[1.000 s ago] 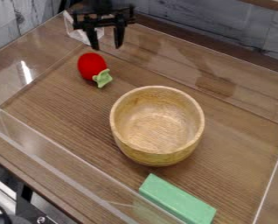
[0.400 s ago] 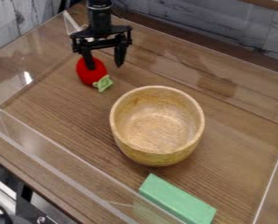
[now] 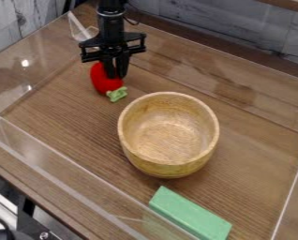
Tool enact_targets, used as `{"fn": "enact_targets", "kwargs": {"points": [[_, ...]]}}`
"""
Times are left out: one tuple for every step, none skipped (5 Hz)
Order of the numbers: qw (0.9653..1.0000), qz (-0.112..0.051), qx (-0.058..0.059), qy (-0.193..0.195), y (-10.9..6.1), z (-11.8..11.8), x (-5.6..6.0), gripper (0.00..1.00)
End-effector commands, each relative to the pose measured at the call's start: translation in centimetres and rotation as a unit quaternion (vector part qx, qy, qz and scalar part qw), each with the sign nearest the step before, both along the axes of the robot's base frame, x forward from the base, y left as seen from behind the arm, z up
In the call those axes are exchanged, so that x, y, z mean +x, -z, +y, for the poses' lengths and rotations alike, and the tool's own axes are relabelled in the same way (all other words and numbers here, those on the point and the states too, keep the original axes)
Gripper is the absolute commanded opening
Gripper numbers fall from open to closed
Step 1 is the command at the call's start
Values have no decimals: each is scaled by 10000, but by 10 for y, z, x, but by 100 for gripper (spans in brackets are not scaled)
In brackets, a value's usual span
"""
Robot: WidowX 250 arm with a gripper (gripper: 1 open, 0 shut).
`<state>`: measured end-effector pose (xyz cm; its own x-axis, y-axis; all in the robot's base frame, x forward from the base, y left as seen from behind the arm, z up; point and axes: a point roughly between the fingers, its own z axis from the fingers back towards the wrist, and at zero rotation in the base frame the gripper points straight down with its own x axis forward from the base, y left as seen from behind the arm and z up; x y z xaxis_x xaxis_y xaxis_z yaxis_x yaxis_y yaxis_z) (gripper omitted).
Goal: Move the red fruit to the right side of the table
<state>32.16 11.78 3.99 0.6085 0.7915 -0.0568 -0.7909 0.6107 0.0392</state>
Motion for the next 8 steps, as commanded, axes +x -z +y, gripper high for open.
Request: {"fn": "enact_targets", "kwargs": {"points": [[9996,-231,-51,-170,-33,-2,6,0],[9986,-248,-214,-404,-41,-11,9,0],[9968,-262,-384,-648,-47,-20,13,0],[9943,-271,-508,-897,-57,-44,24,0],[9909,-264,-598,-1177,-61,-70,35,0],[9914,-233,-615,-1129,-54,-87,51,0],[9904,-210,-613,-1218,-46,-95,53,0],[9905,-213,-615,-1211,-41,-105,52,0]]}}
